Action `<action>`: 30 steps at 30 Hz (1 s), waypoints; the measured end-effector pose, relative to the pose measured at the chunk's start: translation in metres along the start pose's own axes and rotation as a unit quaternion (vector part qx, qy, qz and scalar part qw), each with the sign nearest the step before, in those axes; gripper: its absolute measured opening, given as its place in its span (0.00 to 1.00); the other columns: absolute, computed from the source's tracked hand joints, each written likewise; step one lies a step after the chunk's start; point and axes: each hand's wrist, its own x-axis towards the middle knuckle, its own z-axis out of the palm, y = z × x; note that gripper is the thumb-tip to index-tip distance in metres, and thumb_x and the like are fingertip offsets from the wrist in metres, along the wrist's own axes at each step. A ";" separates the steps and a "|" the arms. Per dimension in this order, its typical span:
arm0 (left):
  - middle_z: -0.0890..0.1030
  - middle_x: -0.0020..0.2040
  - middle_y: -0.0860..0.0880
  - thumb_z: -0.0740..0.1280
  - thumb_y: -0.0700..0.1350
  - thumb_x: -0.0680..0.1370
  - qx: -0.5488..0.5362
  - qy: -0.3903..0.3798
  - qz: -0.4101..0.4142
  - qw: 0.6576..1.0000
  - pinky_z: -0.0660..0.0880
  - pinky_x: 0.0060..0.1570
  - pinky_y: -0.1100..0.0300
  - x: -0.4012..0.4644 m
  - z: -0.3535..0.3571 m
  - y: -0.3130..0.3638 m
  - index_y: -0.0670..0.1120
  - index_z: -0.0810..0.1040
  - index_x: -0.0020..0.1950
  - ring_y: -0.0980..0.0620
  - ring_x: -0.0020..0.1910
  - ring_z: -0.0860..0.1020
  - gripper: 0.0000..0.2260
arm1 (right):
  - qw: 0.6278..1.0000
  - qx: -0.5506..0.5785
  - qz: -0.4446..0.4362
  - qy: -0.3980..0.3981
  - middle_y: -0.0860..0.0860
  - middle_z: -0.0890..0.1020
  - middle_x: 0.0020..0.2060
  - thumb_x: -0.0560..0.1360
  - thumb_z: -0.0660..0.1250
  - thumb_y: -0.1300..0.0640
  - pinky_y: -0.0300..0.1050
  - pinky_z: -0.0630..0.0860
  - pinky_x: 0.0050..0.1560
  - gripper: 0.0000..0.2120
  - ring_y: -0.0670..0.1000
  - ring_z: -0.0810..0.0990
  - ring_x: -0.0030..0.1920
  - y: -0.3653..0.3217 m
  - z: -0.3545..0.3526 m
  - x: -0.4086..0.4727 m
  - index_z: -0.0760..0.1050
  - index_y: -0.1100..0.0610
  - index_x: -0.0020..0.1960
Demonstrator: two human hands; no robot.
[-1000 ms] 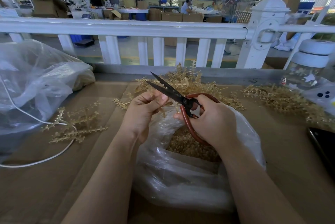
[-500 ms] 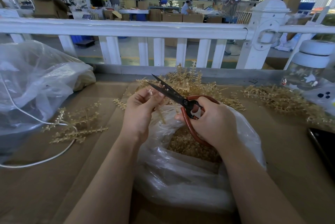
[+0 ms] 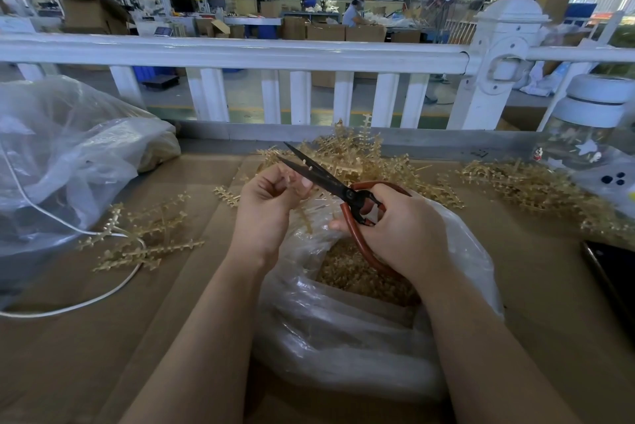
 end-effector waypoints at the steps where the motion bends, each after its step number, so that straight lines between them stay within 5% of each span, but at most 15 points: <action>1: 0.85 0.42 0.51 0.68 0.32 0.76 0.004 -0.002 0.006 1.000 0.77 0.47 0.63 0.000 0.000 0.000 0.42 0.82 0.46 0.55 0.44 0.82 0.06 | 1.000 0.000 0.000 -0.005 0.35 0.75 0.34 0.70 0.69 0.28 0.32 0.69 0.32 0.22 0.40 0.73 0.33 0.000 0.000 0.000 0.81 0.46 0.49; 9: 0.84 0.38 0.52 0.69 0.32 0.75 0.018 0.002 0.010 1.000 0.76 0.43 0.66 0.000 0.002 -0.001 0.39 0.81 0.47 0.57 0.39 0.80 0.04 | 1.000 0.022 0.016 -0.004 0.37 0.78 0.34 0.65 0.57 0.19 0.27 0.67 0.32 0.33 0.38 0.75 0.33 0.000 0.001 0.000 0.80 0.45 0.49; 13: 0.82 0.38 0.47 0.67 0.34 0.75 0.004 0.014 0.005 1.000 0.74 0.44 0.60 0.001 0.001 0.000 0.32 0.78 0.50 0.52 0.38 0.78 0.06 | 0.999 0.029 0.014 -0.011 0.36 0.79 0.35 0.65 0.59 0.20 0.29 0.70 0.33 0.32 0.37 0.75 0.34 0.001 0.001 0.000 0.81 0.45 0.49; 30: 0.83 0.38 0.50 0.67 0.39 0.79 0.010 0.049 -0.022 0.998 0.71 0.43 0.60 -0.002 0.003 0.005 0.43 0.82 0.44 0.55 0.38 0.76 0.06 | 0.999 0.032 0.017 -0.031 0.41 0.81 0.37 0.66 0.64 0.23 0.32 0.73 0.34 0.31 0.42 0.78 0.36 0.004 0.000 0.002 0.82 0.48 0.51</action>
